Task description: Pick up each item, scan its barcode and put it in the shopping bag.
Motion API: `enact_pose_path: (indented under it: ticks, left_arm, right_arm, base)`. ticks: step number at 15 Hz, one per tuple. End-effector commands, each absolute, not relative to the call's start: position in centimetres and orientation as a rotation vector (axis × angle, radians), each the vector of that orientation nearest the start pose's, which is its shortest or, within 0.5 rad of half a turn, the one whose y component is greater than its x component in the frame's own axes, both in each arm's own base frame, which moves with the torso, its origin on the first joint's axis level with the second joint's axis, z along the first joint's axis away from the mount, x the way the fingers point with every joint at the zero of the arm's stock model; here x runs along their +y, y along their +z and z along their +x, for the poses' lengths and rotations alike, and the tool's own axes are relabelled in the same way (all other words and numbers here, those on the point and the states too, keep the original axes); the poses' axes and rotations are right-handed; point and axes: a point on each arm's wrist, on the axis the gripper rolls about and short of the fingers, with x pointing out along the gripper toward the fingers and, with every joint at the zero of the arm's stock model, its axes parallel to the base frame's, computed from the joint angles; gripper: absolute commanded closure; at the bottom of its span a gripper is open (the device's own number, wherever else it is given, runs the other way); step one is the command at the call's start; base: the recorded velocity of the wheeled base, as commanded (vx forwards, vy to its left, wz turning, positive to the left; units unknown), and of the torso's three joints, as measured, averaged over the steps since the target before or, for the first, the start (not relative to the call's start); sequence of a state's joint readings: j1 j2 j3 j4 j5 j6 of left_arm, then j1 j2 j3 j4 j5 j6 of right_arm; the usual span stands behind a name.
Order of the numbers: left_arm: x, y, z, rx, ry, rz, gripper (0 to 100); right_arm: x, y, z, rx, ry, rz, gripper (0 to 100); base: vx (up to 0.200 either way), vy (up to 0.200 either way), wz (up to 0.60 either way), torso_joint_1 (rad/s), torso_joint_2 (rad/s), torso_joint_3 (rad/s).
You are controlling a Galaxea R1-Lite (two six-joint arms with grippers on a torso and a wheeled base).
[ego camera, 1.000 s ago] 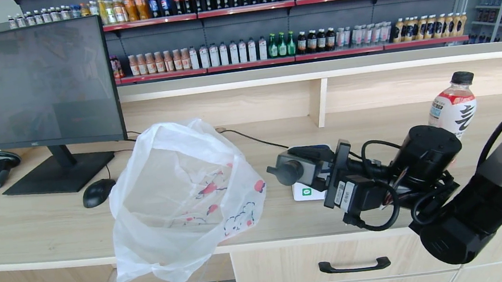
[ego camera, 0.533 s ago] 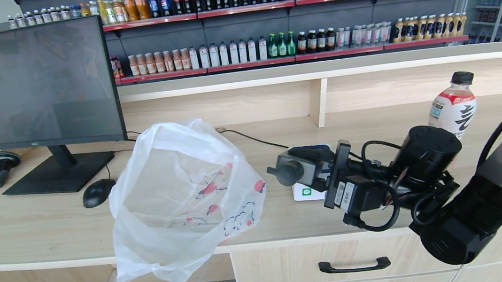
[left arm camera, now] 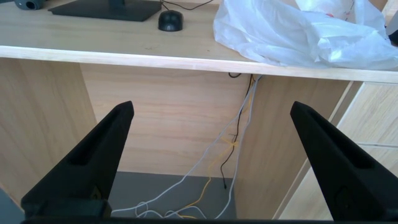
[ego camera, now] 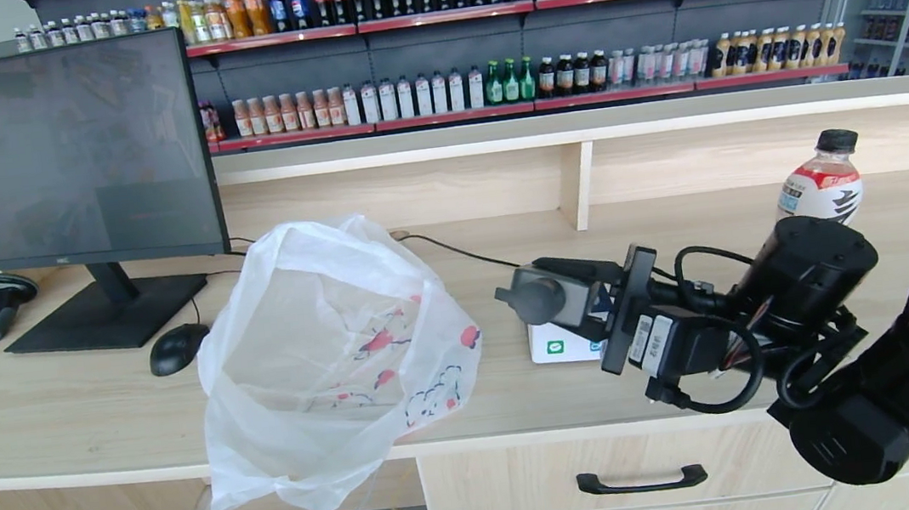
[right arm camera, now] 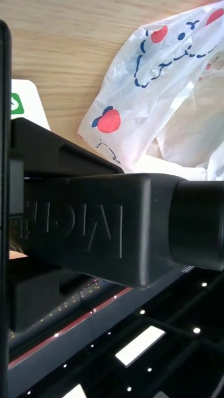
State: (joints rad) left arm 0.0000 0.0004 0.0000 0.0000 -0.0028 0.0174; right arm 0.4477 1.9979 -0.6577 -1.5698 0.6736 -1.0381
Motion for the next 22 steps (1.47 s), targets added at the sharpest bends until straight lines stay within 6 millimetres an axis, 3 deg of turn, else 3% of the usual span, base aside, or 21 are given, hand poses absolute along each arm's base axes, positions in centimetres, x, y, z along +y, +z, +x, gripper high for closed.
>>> enact_pose_path:
  ticks: [1, 5, 7, 9, 12, 14, 18, 22]
  left_arm:
    - [0.0, 7.5, -2.3, 0.000, -0.002, 0.009, 0]
    - [0.0, 7.6, -2.3, -0.002, 0.000, -0.008, 0]
    - [0.0, 7.6, -2.3, -0.002, 0.000, -0.008, 0]
    - [0.0, 7.6, -2.3, -0.002, 0.000, -0.006, 0]
    - [0.0, 7.6, -2.3, -0.002, 0.000, -0.006, 0]
    - [0.0, 7.6, -2.3, -0.002, 0.000, -0.006, 0]
    - [0.0, 7.6, -2.3, -0.003, 0.000, -0.002, 0]
    - [0.0, 7.6, -2.3, -0.003, 0.000, -0.003, 0]
  right_arm:
    - [15.5, 15.6, 27.5, -0.817, 0.900, -0.920, 100]
    - [15.6, 16.8, 24.5, -0.822, 0.950, -0.852, 100]
    - [14.4, 17.9, 22.6, -0.784, 0.911, -0.794, 100]
    - [14.3, 20.5, 21.1, -0.803, 0.825, -0.693, 100]
    - [14.2, 21.7, 19.7, -0.745, 0.790, -0.526, 100]
    - [13.7, 21.3, 19.2, -0.666, 0.803, -0.417, 100]
    - [12.4, 18.6, 17.6, -0.401, 0.703, -0.185, 100]
    - [12.2, 18.1, 18.4, -0.278, 0.515, 0.045, 100]
  base:
    - [0.000, 0.000, 0.00, 0.000, 0.00, 0.000]
    - [0.000, 0.000, 0.00, 0.000, 0.00, 0.000]
    - [0.000, 0.000, 0.00, 0.000, 0.00, 0.000]
    - [0.000, 0.000, 0.00, 0.000, 0.00, 0.000]
    - [0.000, 0.000, 0.00, 0.000, 0.00, 0.000]
    - [0.000, 0.000, 0.00, 0.000, 0.00, 0.000]
    - [0.000, 0.000, 0.00, 0.000, 0.00, 0.000]
    - [0.000, 0.000, 0.00, 0.000, 0.00, 0.000]
